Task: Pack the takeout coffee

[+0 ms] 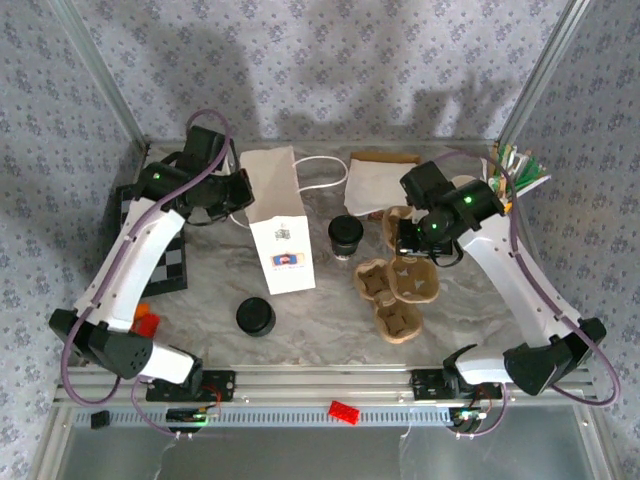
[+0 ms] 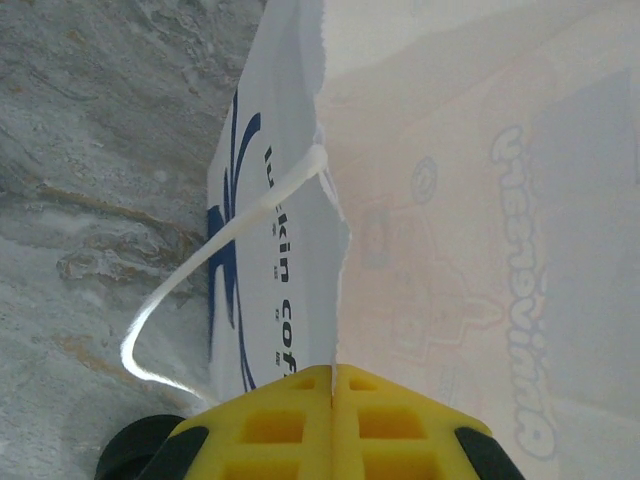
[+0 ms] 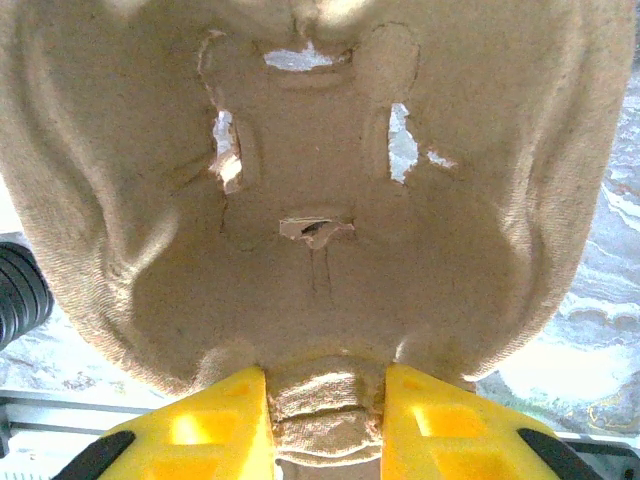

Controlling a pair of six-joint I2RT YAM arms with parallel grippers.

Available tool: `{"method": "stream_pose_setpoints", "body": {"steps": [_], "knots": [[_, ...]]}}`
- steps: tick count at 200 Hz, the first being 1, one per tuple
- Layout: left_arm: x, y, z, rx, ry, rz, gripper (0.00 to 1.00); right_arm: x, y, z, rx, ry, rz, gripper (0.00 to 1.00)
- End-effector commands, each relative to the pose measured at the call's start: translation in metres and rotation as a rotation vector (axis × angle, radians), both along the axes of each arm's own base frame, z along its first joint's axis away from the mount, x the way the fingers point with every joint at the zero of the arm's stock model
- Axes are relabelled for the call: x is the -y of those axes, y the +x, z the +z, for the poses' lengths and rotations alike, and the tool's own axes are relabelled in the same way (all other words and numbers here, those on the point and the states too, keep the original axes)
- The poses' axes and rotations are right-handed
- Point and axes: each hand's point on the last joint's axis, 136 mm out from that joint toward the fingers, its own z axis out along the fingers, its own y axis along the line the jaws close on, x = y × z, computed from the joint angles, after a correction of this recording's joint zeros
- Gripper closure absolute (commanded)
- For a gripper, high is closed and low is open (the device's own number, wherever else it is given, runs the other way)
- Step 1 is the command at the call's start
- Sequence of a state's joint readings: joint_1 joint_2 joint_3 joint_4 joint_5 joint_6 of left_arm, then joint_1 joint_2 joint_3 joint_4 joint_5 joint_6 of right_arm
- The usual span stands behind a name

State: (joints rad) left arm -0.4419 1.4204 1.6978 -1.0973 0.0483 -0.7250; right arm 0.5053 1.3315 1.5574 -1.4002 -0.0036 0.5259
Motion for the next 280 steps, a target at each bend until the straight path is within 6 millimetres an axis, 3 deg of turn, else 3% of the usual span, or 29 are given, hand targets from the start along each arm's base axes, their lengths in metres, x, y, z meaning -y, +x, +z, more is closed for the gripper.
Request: {"method": "stream_pose_setpoints", "body": {"steps": [1, 56, 87, 97, 123, 178, 222, 280], "knots": [[0.005, -0.008, 0.011, 0.027, -0.030, 0.017, 1.00, 0.008, -0.007, 0.016, 0.022, 0.012, -0.045, 0.72], [0.029, -0.027, 0.007, 0.011, -0.106, -0.010, 1.00, 0.009, -0.010, 0.036, 0.060, 0.029, -0.054, 0.73], [0.032, -0.033, -0.002, -0.011, -0.075, -0.014, 1.00, 0.004, -0.012, 0.053, 0.090, 0.050, -0.042, 0.73], [0.033, -0.033, -0.002, -0.005, -0.086, -0.017, 0.91, 0.004, -0.012, 0.057, 0.093, 0.048, -0.043, 0.73], [0.030, -0.036, -0.001, 0.002, -0.054, -0.030, 0.80, 0.001, -0.010, 0.067, 0.109, 0.050, -0.038, 0.73], [0.026, -0.035, 0.009, 0.045, -0.003, -0.090, 0.71, -0.013, 0.005, 0.100, 0.193, 0.085, -0.002, 0.73], [0.031, -0.031, 0.003, 0.029, -0.016, -0.107, 0.80, -0.046, 0.019, 0.129, 0.270, 0.150, 0.061, 0.73], [0.034, -0.033, 0.011, 0.057, -0.079, -0.085, 0.92, -0.097, 0.034, 0.161, 0.346, 0.276, 0.121, 0.74]]}}
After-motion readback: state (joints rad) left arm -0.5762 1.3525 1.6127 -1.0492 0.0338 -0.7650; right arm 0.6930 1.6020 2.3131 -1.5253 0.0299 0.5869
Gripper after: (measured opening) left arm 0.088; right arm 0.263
